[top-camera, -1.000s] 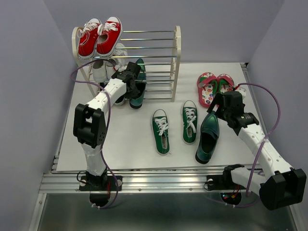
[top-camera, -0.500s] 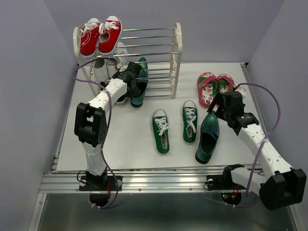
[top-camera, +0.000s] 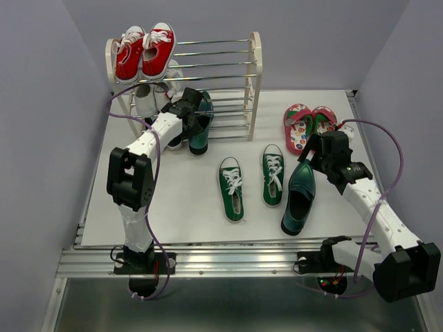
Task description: Place and organize the shoes onto the shoe shelf
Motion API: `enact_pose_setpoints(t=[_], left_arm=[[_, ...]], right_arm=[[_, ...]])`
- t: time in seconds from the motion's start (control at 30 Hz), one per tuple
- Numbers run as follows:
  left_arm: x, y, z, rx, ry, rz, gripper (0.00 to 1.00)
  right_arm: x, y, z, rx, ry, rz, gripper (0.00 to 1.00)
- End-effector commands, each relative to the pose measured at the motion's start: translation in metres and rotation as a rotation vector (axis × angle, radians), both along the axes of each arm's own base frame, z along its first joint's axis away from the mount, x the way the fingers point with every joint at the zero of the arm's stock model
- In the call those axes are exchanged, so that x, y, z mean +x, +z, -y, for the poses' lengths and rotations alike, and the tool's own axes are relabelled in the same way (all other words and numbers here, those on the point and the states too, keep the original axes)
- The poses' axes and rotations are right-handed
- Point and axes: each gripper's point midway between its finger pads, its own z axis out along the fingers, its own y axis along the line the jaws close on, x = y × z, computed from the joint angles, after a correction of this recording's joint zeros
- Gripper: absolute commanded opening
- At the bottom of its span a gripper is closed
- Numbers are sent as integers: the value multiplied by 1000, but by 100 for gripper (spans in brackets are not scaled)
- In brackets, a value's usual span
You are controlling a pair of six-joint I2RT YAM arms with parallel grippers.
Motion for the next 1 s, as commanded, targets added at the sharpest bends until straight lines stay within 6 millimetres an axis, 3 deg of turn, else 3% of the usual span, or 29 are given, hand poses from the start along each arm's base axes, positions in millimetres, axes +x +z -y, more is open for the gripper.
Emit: enact_pose_setpoints(t=[0.0,0.13,0.4,0.5,0.73,0.77,0.83,0.87,0.9,0.97], left_arm=[[9,33,-4,-47,21,78,41],[4,34,-1,-70,1,78,44],[-11,56,6,-90,-38,123,66],[-21,64,9,-97,-60,137,74],[-62,89,12,-126,-110,210,89],[-65,82,11,-120,-109,193,91],[-78,97,10,-138,-115,235,96],[-86,87,7,-133,-113,219,97],[-92,99,5,-154,-116,258,97],[-109,98,-2,-163,-119,271,98]], right_arm=[[0,5,2,-11,-1,30,100],[0,7,0,-3,5,35,100],[-9,13,-5,36,27,43,100],[-18,12,-17,97,63,22,100],[-65,-4,-30,175,107,-185,100],[-71,-7,-30,176,110,-211,100],[-84,-11,-28,175,110,-258,100],[-93,-16,-27,169,106,-297,100],[-99,-20,-28,163,119,-320,100],[-112,-24,-29,174,125,-378,100]])
